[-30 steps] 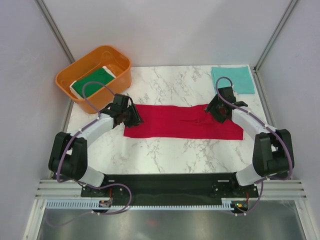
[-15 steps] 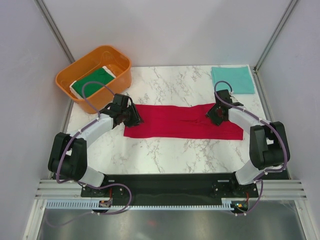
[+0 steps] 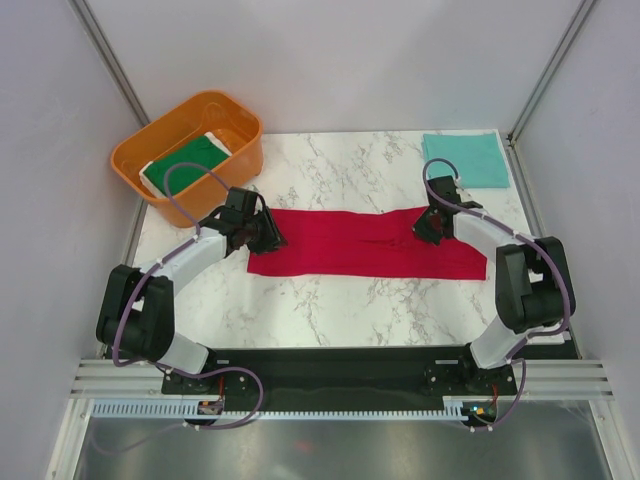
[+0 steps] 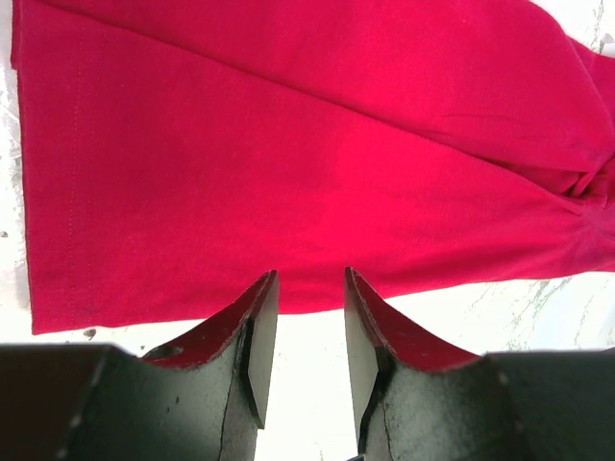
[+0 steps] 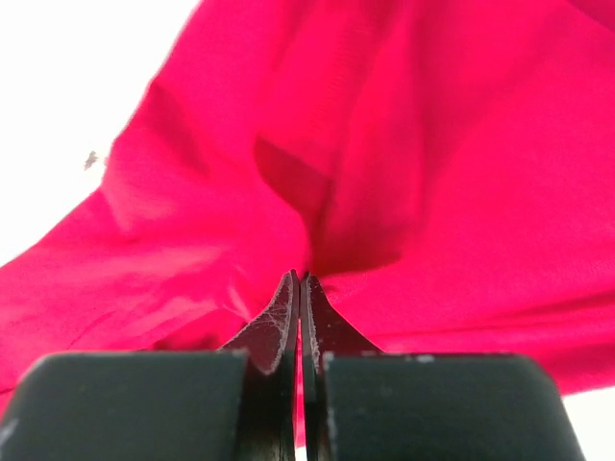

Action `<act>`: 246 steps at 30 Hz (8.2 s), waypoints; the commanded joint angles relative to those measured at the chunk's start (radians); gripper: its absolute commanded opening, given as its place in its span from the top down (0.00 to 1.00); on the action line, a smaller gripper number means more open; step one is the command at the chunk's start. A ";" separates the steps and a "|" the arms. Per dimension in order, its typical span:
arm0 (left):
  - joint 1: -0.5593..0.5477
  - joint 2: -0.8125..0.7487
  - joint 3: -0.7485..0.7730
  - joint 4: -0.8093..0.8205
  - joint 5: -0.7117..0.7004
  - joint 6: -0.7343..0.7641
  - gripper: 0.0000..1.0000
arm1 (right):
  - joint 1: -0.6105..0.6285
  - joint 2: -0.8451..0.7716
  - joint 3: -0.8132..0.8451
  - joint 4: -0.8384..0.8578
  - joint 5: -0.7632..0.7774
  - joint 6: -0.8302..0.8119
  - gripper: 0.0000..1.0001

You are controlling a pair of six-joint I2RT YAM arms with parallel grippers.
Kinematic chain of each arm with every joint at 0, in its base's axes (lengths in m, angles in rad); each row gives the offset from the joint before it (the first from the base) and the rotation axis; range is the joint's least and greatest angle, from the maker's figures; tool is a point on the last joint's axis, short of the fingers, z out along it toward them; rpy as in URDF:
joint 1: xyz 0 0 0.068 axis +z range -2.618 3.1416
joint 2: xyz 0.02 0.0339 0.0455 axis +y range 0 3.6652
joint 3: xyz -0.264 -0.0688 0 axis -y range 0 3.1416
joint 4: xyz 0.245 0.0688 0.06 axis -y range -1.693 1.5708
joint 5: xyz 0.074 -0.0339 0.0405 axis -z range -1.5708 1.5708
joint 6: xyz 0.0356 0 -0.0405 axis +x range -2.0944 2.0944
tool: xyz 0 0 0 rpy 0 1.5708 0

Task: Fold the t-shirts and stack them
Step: Fold the tshirt

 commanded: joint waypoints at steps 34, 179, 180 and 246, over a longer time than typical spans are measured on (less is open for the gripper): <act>-0.080 0.122 0.022 0.041 0.113 0.121 0.56 | -0.074 -0.031 0.132 -0.193 0.072 -0.174 0.49; -0.411 -0.021 -0.217 -0.124 -0.039 -0.336 0.52 | -0.094 0.715 0.869 0.241 -0.354 -0.370 0.56; -0.415 -0.021 -0.211 -0.125 -0.039 -0.336 0.53 | -0.092 0.742 0.876 0.247 -0.363 -0.372 0.56; -0.355 -0.153 -0.363 -0.102 0.036 -0.174 0.70 | 0.536 -0.267 -0.373 0.046 -0.222 0.064 0.46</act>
